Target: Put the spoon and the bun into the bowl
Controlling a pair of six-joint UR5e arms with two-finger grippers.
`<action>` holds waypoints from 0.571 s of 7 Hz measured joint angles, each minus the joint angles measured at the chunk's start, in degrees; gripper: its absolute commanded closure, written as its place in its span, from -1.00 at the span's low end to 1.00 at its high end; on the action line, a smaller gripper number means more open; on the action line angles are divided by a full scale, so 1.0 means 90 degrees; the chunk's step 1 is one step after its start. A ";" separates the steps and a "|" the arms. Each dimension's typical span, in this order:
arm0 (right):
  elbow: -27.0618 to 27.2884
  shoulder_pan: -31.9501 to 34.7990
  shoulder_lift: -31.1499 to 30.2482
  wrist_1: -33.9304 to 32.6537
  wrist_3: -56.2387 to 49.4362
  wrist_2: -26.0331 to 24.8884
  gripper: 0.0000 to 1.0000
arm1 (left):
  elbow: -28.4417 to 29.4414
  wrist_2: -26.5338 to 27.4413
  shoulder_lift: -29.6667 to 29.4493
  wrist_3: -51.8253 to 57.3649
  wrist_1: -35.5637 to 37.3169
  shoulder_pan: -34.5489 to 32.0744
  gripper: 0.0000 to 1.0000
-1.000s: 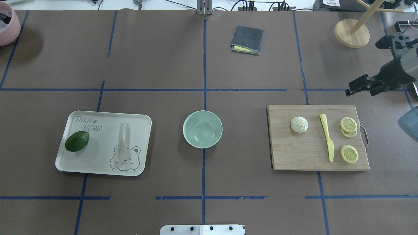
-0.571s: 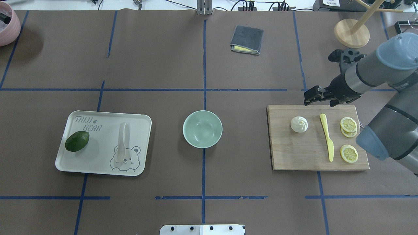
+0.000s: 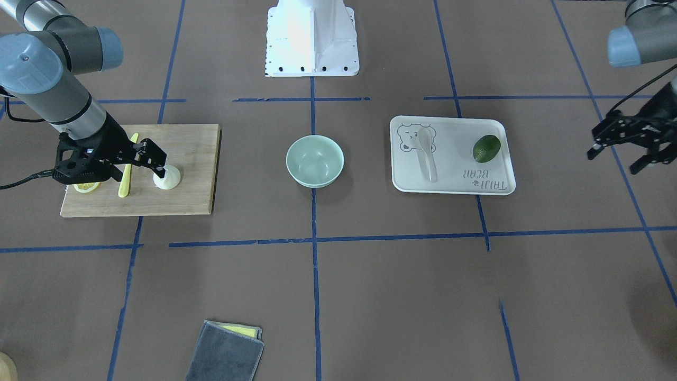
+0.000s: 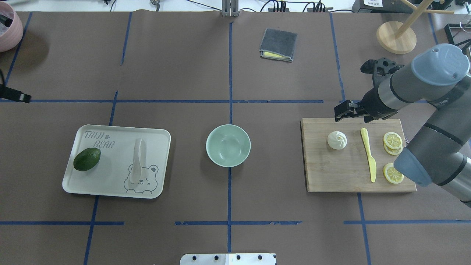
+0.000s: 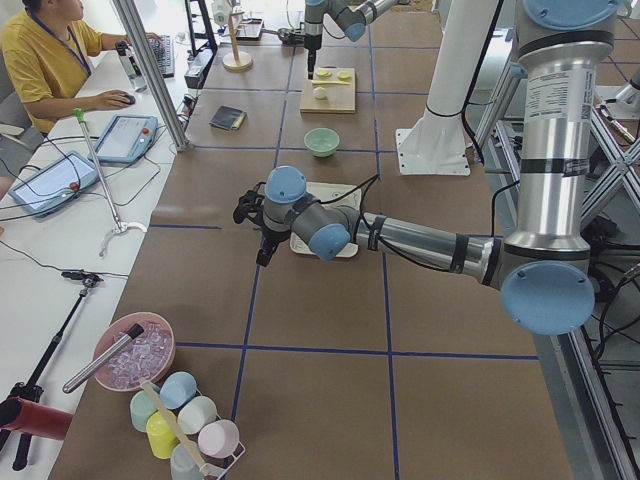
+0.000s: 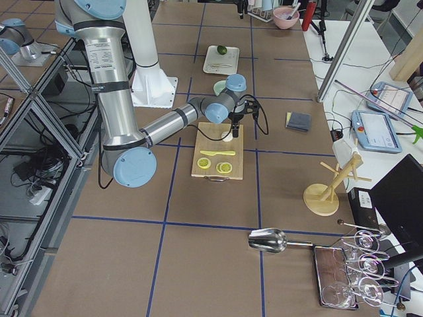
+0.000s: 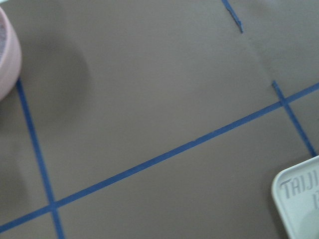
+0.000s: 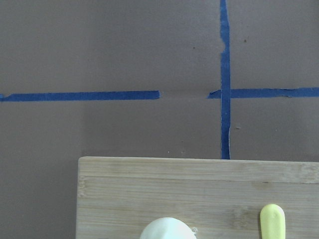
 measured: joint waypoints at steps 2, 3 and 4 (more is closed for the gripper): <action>0.0044 0.0000 0.0001 0.0000 0.0004 -0.0003 -0.99 | 0.0042 0.0661 -0.0576 -0.2261 -0.0145 0.1355 -0.99; 0.0062 0.0000 0.0002 -0.0001 0.0008 -0.0004 -0.99 | 0.0059 0.0846 -0.0985 -0.2808 0.0287 0.1807 -0.97; 0.0091 0.0000 0.0007 0.0000 0.0010 -0.0007 -0.99 | 0.0090 0.1115 -0.1400 -0.3074 0.0855 0.2224 -0.87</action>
